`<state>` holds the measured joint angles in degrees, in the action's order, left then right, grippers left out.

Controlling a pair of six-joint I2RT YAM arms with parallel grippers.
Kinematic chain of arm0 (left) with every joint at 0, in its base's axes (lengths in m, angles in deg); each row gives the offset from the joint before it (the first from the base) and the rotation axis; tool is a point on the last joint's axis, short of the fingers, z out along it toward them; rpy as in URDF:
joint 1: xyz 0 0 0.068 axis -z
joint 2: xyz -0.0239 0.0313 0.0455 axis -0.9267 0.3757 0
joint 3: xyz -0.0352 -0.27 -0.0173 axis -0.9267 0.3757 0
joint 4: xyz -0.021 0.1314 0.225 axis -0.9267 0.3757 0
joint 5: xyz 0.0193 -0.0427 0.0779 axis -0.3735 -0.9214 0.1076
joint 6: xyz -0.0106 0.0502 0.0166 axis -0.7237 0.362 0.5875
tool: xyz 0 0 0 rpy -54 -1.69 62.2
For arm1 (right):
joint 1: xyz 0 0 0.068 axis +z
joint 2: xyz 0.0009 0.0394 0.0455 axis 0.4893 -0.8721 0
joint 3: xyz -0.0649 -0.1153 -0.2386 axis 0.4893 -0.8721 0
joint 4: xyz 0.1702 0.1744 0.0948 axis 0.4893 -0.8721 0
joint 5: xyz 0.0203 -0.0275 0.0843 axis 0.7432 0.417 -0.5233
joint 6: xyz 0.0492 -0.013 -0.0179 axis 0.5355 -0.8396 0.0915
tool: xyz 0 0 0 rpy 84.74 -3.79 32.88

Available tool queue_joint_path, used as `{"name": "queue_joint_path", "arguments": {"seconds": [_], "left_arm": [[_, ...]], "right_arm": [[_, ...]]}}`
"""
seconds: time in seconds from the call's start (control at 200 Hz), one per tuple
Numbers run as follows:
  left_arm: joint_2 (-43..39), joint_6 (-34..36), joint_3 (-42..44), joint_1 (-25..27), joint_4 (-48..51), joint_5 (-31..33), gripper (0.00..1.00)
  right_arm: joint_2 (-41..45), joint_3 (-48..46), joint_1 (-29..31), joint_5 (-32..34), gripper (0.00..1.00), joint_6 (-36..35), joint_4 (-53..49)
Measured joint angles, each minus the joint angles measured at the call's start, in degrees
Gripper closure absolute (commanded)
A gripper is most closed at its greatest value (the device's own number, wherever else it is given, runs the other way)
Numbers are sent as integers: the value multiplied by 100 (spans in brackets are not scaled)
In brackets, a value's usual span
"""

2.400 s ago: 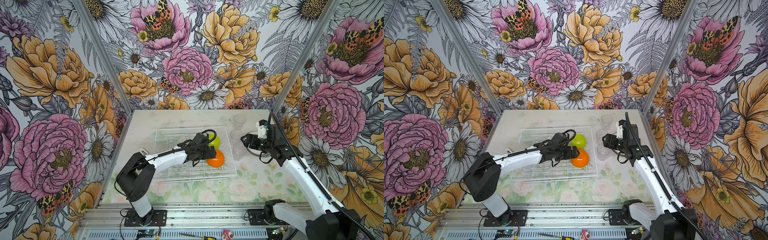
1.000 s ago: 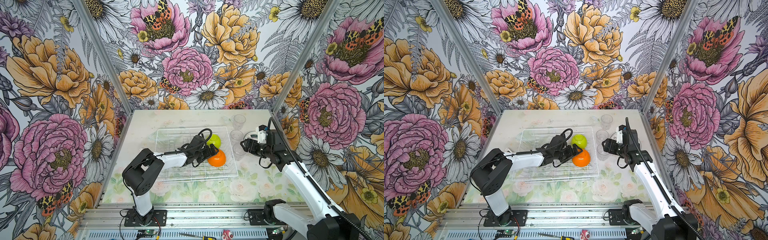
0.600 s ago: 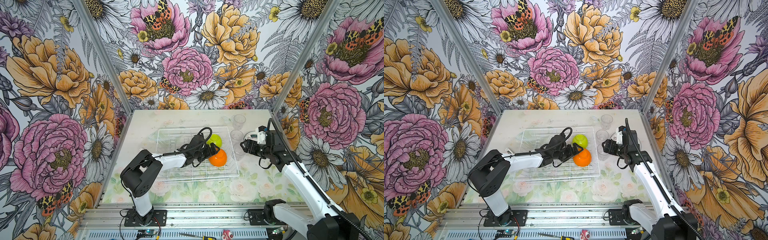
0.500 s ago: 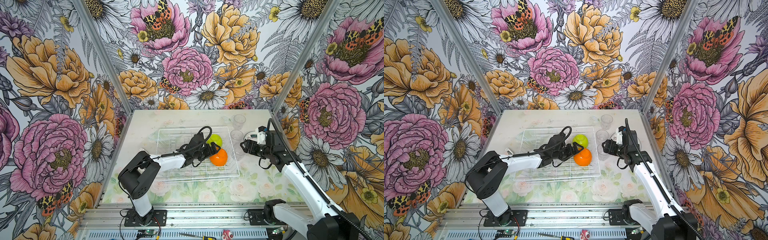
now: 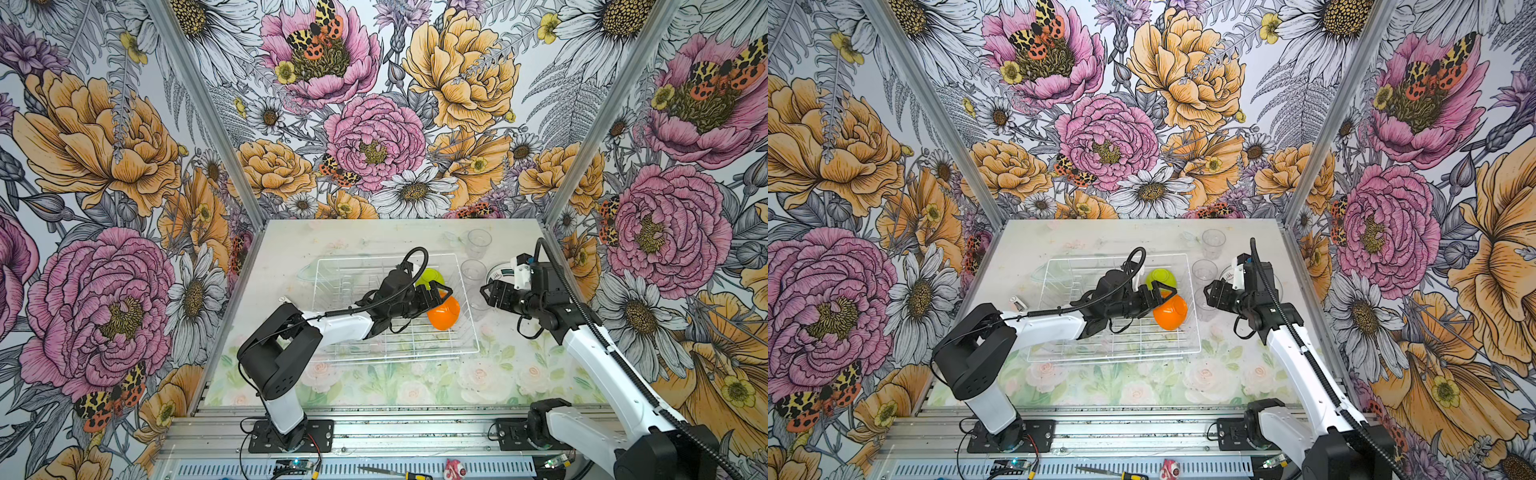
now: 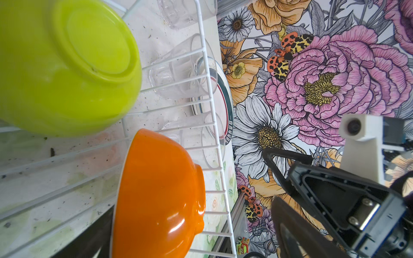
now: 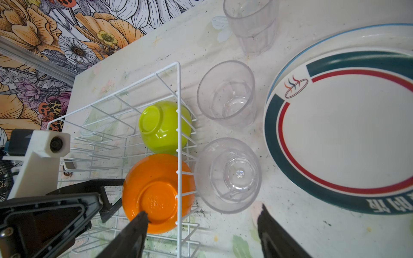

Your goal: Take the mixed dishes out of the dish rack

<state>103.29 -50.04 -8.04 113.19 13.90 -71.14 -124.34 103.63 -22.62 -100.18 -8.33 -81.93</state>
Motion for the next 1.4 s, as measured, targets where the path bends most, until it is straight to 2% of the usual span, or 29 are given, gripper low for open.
{"name": "queue_joint_path", "arguments": {"seconds": [0.22, 0.49, 0.555, 0.631, 0.916, 1.101, 1.256, 1.401], "left_arm": [[251, -179, 2, 2, -337, -48, 18], [260, -282, 55, 42, -761, 7, 40], [260, -286, 55, 50, -855, 20, 50], [271, -297, 55, 55, -949, 22, 56], [754, -356, 17, 94, -1392, -61, 62], [798, -330, -28, 181, -1478, -223, 71], [769, -262, -22, 238, -1325, -273, 75], [671, 9, -48, 238, -855, -267, 75]], "right_arm": [[11, -22, -2, 11, 22, 22, 2], [11, -22, -2, 17, 22, 39, 4], [11, -22, -2, 20, 22, 39, 4], [11, -22, -2, 22, 22, 39, 4], [11, -22, -2, 66, 22, 39, 4], [11, -22, -2, 87, 22, 39, 4], [11, -22, -2, 122, 22, 39, 4], [11, -22, -2, 129, 22, 39, 2]]}}
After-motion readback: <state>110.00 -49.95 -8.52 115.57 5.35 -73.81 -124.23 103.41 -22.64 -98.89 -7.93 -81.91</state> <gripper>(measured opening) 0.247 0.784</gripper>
